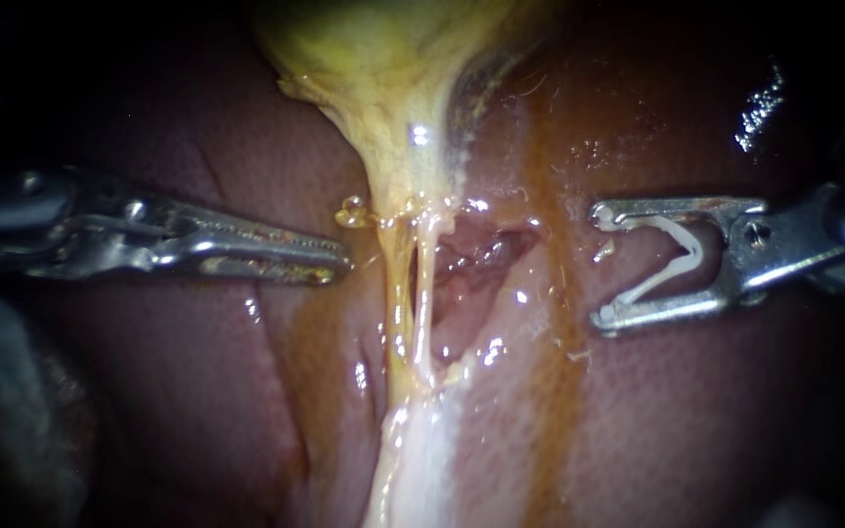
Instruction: Grabbing gallbladder
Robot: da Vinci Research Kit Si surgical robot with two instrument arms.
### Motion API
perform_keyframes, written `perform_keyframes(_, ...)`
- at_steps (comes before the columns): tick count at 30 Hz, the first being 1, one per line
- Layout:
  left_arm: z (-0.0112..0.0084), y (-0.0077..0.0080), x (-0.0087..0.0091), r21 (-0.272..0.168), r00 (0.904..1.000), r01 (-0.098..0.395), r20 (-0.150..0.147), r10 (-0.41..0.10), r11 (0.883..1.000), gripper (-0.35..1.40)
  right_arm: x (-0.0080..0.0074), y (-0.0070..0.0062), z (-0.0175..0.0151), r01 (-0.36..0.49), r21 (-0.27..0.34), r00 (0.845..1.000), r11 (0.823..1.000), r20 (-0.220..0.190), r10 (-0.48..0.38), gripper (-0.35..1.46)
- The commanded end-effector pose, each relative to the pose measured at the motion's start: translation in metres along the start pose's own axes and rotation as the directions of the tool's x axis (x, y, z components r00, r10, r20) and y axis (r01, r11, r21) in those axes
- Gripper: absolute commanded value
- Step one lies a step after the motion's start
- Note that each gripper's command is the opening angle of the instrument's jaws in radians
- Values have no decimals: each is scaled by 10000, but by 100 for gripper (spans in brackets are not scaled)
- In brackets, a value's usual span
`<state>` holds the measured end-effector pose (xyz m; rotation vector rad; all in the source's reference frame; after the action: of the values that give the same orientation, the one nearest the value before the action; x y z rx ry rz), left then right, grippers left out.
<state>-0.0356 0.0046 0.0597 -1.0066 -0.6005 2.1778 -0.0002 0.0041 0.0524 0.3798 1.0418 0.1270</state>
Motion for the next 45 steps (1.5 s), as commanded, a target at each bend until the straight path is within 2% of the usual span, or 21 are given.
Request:
perform_keyframes(1,-1,0,1,-26,10000,66,7,-66,10000,-35,0,0,0,-1,-2,10000,10000,0,1,50)
perform_keyframes(6,-6,1,8,-21,10000,99,6,-99,9999,-35,0,0,0,-1,-2,10000,10000,0,1,50)
perform_keyframes(7,-9,2,11,-41,9999,110,11,-110,9999,-1,0,0,0,-1,-2,10000,10000,0,1,50)
perform_keyframes(10,-13,6,15,114,9999,-160,-28,160,9998,46,0,0,0,-1,-1,10000,10000,0,1,50)
perform_keyframes(15,-14,7,15,116,9994,-332,-28,333,9994,64,0,0,0,-1,-1,10000,10000,0,1,50)
perform_keyframes(20,-14,6,19,375,9978,-661,-42,663,9971,71,0,0,0,-1,-1,10000,10000,0,1,50)
perform_keyframes(25,-5,0,27,448,9975,-675,-174,684,9967,69,0,0,0,0,0,10000,10000,0,0,50)
perform_keyframes(34,18,-20,37,487,9969,-708,-299,723,9963,48,0,0,0,-1,-1,10000,10000,0,1,50)
perform_keyframes(45,32,-19,45,541,9966,-661,-460,686,9964,22,1,0,1,-2,-3,10000,10000,0,2,50)
